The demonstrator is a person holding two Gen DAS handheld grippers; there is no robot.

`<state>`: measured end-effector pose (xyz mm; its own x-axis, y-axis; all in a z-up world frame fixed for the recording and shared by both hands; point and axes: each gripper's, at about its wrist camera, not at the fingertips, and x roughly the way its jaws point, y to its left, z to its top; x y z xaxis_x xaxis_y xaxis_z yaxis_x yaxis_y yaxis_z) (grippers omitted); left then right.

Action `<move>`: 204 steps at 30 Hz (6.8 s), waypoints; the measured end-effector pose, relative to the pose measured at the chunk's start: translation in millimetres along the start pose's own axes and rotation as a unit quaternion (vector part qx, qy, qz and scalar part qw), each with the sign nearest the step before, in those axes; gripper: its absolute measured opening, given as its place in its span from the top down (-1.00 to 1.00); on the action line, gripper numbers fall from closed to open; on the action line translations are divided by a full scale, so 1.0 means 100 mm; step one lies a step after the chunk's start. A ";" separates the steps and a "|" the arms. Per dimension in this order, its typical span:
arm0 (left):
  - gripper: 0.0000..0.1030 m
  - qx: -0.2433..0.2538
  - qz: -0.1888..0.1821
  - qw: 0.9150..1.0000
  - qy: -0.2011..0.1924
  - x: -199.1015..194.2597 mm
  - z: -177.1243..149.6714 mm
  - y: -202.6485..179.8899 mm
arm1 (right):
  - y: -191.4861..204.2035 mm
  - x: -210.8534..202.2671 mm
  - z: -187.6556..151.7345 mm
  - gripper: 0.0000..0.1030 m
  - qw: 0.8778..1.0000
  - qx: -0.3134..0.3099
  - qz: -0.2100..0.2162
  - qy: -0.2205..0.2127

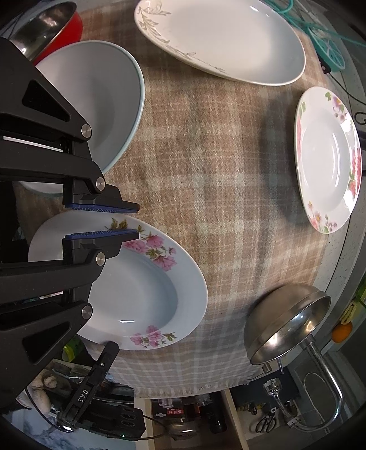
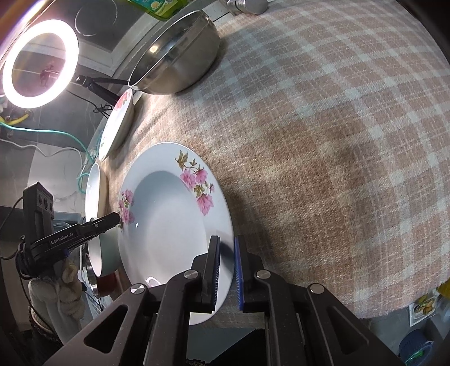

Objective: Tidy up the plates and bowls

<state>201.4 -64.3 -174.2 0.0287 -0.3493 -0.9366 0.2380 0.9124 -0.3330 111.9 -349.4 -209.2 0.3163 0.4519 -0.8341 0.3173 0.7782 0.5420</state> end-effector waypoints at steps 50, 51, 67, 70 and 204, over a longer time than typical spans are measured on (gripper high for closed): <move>0.69 -0.102 -0.032 0.983 -0.151 -0.72 -0.46 -0.01 | 0.21 -0.83 0.26 0.28 0.981 -0.159 -0.025 -0.108; 0.69 -0.106 -0.032 0.981 -0.157 -0.75 -0.49 -0.02 | 0.23 -0.85 0.28 0.27 0.980 -0.170 -0.023 -0.105; 0.69 -0.176 -0.007 0.958 -0.225 -1.04 -0.76 -0.09 | 0.50 -1.13 0.66 0.18 0.957 -0.275 -0.026 -0.091; 0.69 -0.186 -0.010 0.956 -0.227 -1.10 -0.76 -0.06 | 0.58 -1.15 0.77 0.18 0.956 -0.282 -0.016 -0.081; 0.91 -0.172 -0.035 0.974 -0.145 -0.66 1.20 1.17 | 2.23 0.86 2.26 0.85 0.976 -0.203 -0.040 0.069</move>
<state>343.9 40.0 -138.0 0.3080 -0.4137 -0.8567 -0.0888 0.8841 -0.4588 412.3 -235.3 -137.1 0.1728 0.4152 -0.8932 -0.0523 0.9094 0.4127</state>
